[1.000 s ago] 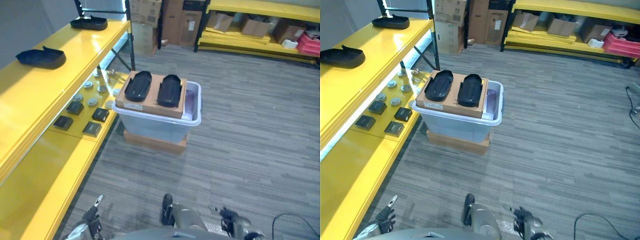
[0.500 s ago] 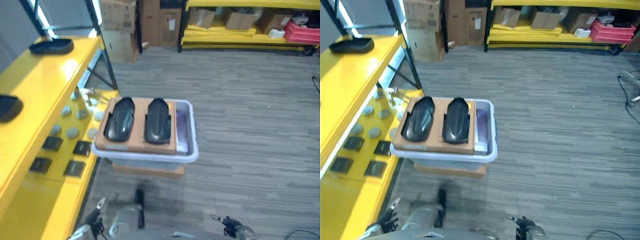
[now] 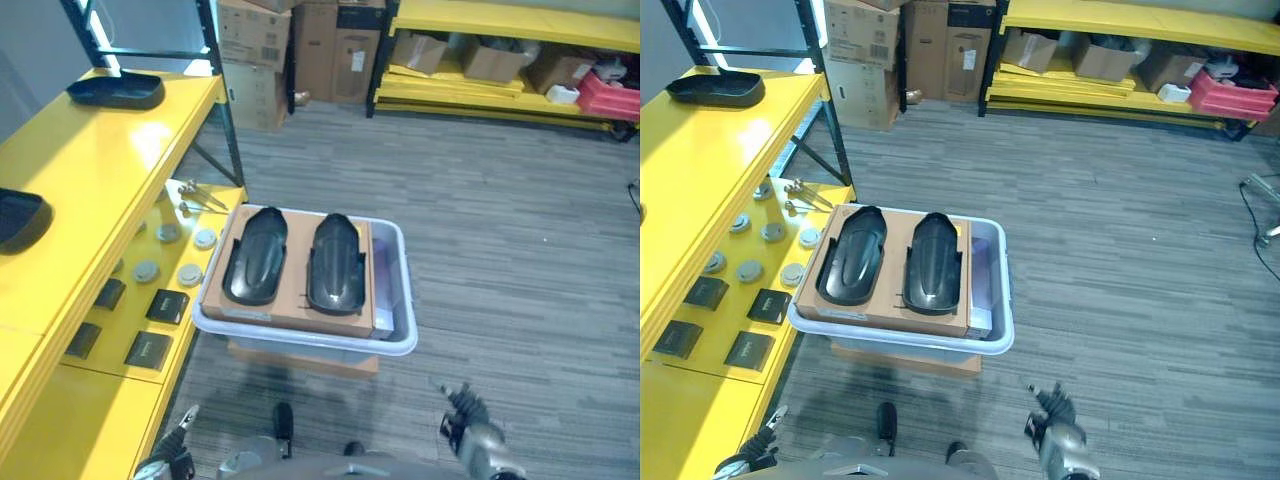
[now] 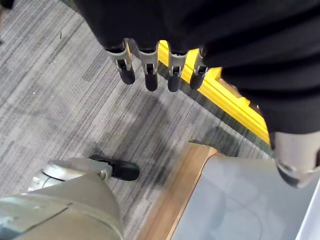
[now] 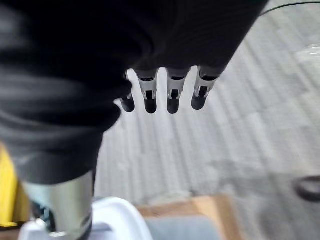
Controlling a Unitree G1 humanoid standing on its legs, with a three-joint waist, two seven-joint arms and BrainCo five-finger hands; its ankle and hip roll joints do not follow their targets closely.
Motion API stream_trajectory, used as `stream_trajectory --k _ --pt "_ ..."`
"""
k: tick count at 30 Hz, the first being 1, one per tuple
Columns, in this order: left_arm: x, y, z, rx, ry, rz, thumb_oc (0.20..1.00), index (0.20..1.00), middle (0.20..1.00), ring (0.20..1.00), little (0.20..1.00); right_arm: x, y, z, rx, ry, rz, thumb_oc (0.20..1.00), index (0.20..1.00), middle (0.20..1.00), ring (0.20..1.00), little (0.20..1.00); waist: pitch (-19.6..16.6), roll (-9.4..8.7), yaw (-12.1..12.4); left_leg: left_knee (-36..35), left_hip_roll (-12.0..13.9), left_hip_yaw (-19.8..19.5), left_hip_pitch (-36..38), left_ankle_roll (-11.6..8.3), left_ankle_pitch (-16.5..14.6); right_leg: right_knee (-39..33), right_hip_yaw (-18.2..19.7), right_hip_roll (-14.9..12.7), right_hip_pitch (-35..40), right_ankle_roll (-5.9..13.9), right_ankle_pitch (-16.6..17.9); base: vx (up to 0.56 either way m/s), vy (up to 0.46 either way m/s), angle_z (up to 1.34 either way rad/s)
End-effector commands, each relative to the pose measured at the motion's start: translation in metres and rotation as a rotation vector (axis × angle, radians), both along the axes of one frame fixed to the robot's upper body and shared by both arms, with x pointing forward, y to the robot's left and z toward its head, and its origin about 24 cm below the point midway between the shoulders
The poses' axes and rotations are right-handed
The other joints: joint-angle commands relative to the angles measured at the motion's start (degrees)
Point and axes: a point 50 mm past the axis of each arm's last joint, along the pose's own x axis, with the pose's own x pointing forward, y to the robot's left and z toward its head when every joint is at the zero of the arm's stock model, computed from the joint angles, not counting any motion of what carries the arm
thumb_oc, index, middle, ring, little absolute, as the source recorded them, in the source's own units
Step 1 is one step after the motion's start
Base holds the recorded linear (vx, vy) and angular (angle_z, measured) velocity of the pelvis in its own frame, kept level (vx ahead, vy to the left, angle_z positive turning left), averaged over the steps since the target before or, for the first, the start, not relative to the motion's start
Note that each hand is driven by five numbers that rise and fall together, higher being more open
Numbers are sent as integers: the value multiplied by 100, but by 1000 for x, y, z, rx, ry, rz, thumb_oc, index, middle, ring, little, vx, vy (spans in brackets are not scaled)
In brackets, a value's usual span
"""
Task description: Move parts from the plastic box to the shelf.
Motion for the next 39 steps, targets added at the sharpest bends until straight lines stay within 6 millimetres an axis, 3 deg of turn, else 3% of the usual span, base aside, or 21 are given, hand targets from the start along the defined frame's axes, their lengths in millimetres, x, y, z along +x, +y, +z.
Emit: stream_trajectory --k 1,4,5,11,17,30,36,39 --pt "17 5 5 11 -70 6 1000 1000 1000 1000 1000 32 -43 78 -268 -290 -57 1000 1000 1000 1000 1000 130 -71 -11 75 200 164 336 -191 -512 -563 8 -178 -335 362 1007 42 55 -12" --pt "12 5 4 10 -63 11 1000 1000 1000 1000 1000 43 -52 101 -310 -345 -3 1000 1000 1000 1000 1000 128 -62 24 70 194 161 357 -190 -532 -586 -19 -181 -301 368 990 56 46 -8" --pt "6 5 2 14 -50 8 1000 1000 1000 1000 1000 58 -53 116 -308 -353 49 1000 1000 1000 1000 1000 130 -61 152 84 189 123 341 -193 -533 -587 -106 -200 -272 360 962 64 39 -5" --pt "3 4 1 12 -30 -55 1000 1000 1000 1000 1000 92 -45 123 -261 -289 94 1000 1000 1000 1000 1000 226 -25 555 304 194 8 44 -201 -521 -504 -359 -290 -346 317 915 -1 28 11" --pt "7 9 2 15 -18 -108 1000 1000 1000 1000 1000 114 -42 121 -203 -233 78 1000 1000 1000 1000 1000 439 53 809 416 145 -199 -184 -226 -472 -399 -538 -365 -422 301 880 -39 33 43" --pt "19 5 4 -22 -72 -154 1000 1000 1000 1000 1000 126 -45 117 -185 -132 88 1000 1000 1000 1000 1000 734 198 1005 457 62 -418 -415 -265 -377 -322 -691 -463 -521 304 857 -18 38 13" --pt "26 1 6 -29 -101 -152 1000 1000 1000 1000 1000 131 -33 112 -160 -105 163 1000 1000 1000 1000 1000 865 221 1040 469 44 -453 -508 -268 -350 -297 -710 -489 -597 312 856 -7 25 0" --pt "27 1 7 -26 -110 -140 1000 1000 1000 1000 1000 140 -15 113 -148 -124 236 1000 1000 1000 1000 1000 943 235 1073 483 30 -483 -566 -273 -329 -275 -731 -506 -639 306 852 -8 23 1"
